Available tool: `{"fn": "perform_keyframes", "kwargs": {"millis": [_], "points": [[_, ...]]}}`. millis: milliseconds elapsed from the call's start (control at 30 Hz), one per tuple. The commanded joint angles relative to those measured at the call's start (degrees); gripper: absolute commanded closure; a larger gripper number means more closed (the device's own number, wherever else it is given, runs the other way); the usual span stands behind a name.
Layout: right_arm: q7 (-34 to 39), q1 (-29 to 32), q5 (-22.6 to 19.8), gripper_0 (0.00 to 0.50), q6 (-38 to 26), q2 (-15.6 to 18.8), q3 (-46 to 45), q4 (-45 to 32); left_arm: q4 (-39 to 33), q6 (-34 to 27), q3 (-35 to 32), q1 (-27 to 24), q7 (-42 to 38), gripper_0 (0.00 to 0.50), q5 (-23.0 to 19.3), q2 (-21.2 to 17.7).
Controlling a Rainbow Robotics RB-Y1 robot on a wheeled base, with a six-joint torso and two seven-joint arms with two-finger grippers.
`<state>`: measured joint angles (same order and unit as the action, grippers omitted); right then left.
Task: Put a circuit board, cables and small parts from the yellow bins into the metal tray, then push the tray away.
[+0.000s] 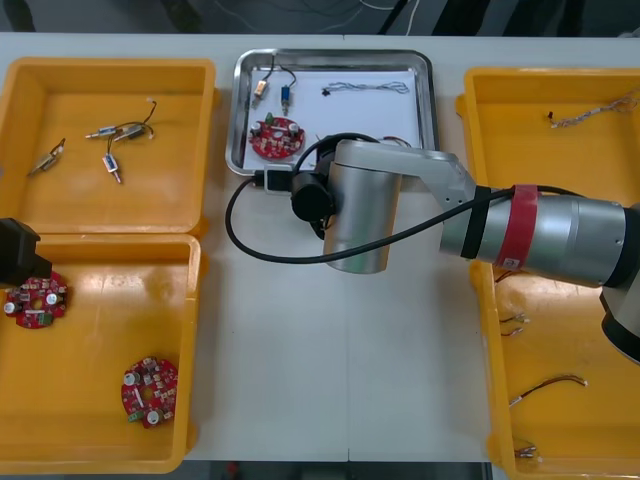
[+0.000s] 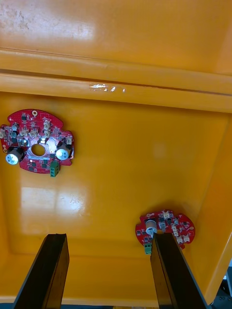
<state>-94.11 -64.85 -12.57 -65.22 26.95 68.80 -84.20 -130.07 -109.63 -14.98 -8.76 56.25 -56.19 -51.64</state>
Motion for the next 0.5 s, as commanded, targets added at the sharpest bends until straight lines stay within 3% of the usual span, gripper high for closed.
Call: {"fn": "perform_keyframes", "kwargs": {"millis": [33,400,433,467,500], "points": [[1.7,-3.1,0.5,0.5,1.0,-0.4,0.6,-0.6,-1.6,-0.4,-1.5,0.9,4.7,0.0,0.4,-2.0],[1.6,-3.1,0.2,0.5,0.6,0.1,0.6,-0.5,-1.6,-0.4,-1.5,0.9,4.7,0.0,0.4,-2.0],[1.6,-3.1,0.2,0.469,0.6,0.1,0.6,-0.6,-1.6,-0.4,-1.5,0.9,4.7,0.0,0.4,-2.0],[1.6,-3.1,0.2,0.469,0.4,0.2,0.6,-0.5,-1.6,-0.4,-1.5,0.9,4.7,0.0,0.4,-2.0],[1.5,-3.1,0.2,0.264,0.4,0.2,0.6,-0.6,-1.6,-0.4,-1.5,0.9,4.7,0.0,0.4,-2.0]]}}
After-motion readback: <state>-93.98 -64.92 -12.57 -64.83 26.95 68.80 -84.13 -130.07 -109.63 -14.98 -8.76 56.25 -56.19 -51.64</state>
